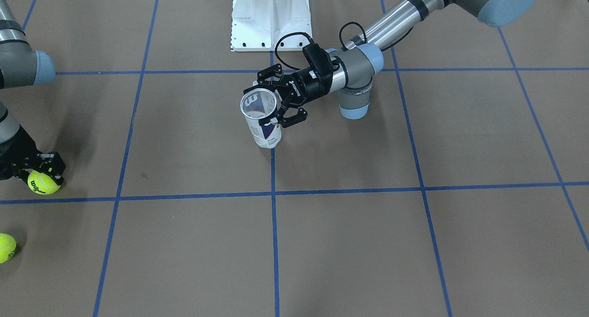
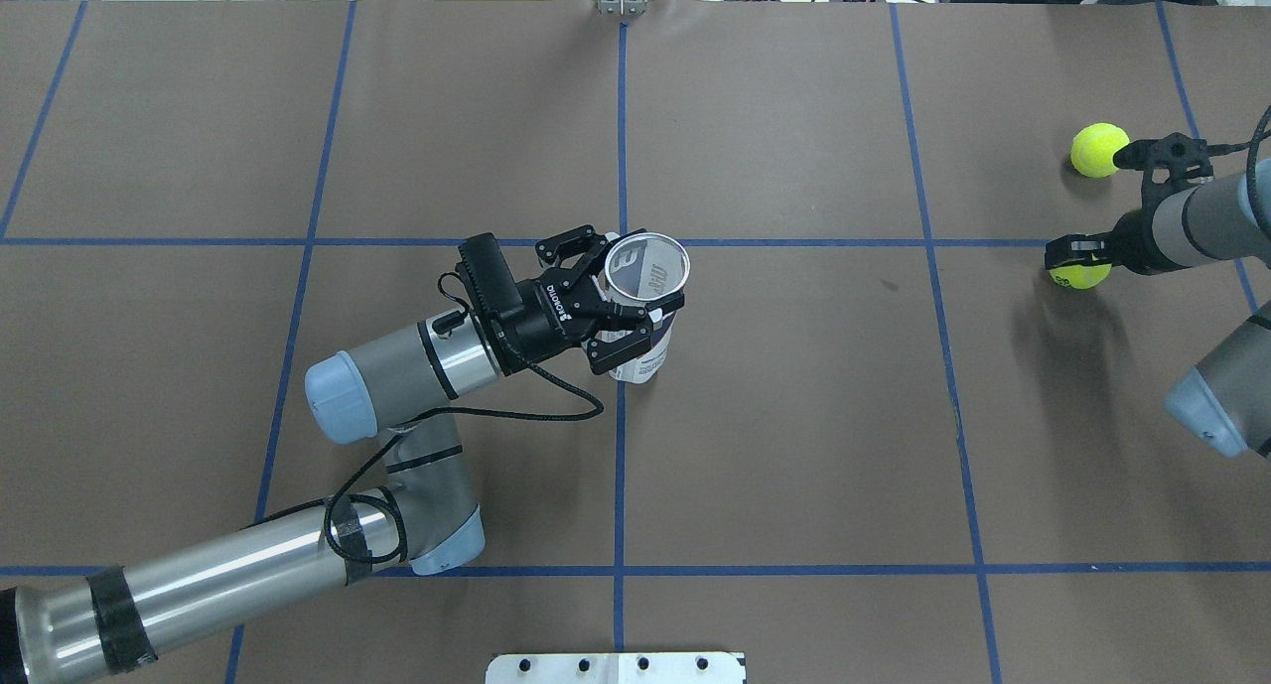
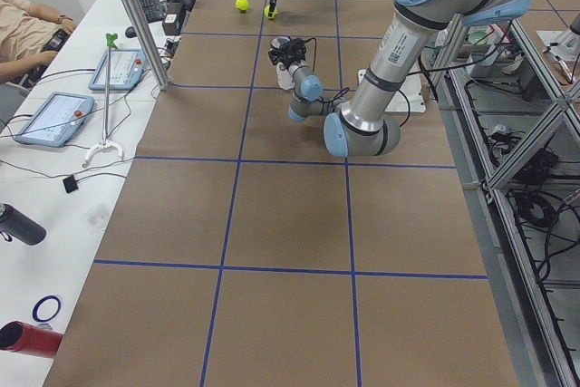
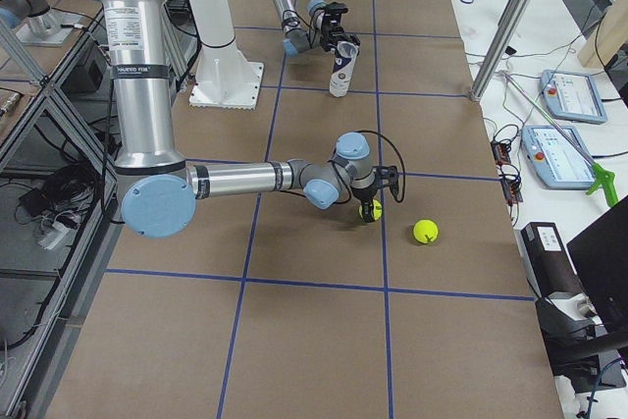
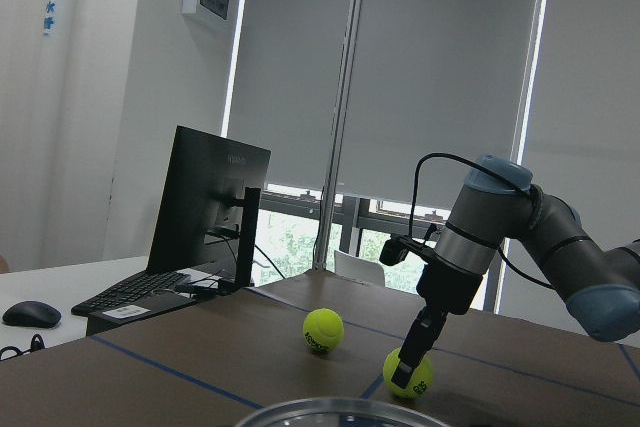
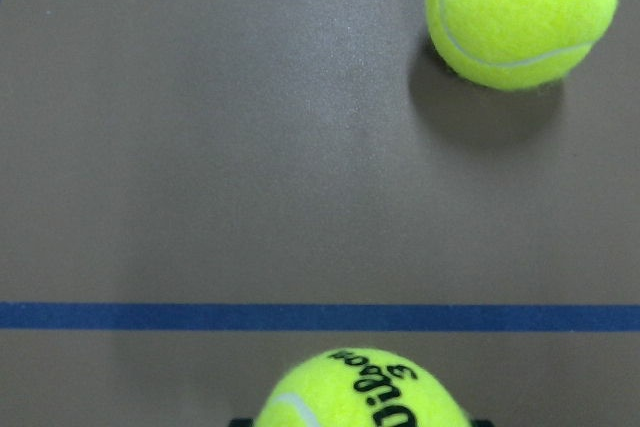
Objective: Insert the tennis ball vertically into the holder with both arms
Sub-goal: 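Reach the right gripper to the nearer tennis ball and grasp it, then carry the tennis ball with the right gripper above the held can, then open the right gripper to drop the ball into the can, then withdraw the right gripper toward the remaining tennis ball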
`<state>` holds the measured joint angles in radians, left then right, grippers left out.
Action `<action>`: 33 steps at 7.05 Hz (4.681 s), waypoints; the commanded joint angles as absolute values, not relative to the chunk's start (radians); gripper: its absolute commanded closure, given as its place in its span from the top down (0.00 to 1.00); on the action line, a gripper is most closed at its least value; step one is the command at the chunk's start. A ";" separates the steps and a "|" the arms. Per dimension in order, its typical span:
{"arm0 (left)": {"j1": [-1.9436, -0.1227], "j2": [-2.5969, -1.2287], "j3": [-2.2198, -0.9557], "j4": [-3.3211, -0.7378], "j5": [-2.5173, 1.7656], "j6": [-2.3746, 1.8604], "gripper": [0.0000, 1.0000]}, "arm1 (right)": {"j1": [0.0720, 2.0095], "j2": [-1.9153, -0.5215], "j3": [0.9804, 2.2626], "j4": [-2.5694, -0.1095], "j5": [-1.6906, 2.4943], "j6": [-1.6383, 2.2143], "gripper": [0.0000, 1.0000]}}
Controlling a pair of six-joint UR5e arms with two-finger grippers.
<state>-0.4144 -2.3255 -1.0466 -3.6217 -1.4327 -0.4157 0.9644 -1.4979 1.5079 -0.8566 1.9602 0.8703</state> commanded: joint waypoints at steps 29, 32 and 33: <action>-0.408 -2.326 -1.054 -3.637 -1.433 -0.416 0.93 | 0.636 -0.788 1.956 -1.797 1.819 1.452 1.00; -0.407 -2.324 -1.054 -3.640 -1.433 -0.416 0.93 | 0.847 -0.894 2.009 -1.899 2.001 1.106 1.00; -0.407 -2.322 -1.054 -3.640 -1.433 -0.416 0.93 | 0.927 -0.964 2.003 -1.888 2.047 0.931 1.00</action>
<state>-0.4070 -2.3237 -1.0539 -3.6394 -1.4327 -0.4157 0.8305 -0.8900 2.0046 -1.8913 1.9814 1.1169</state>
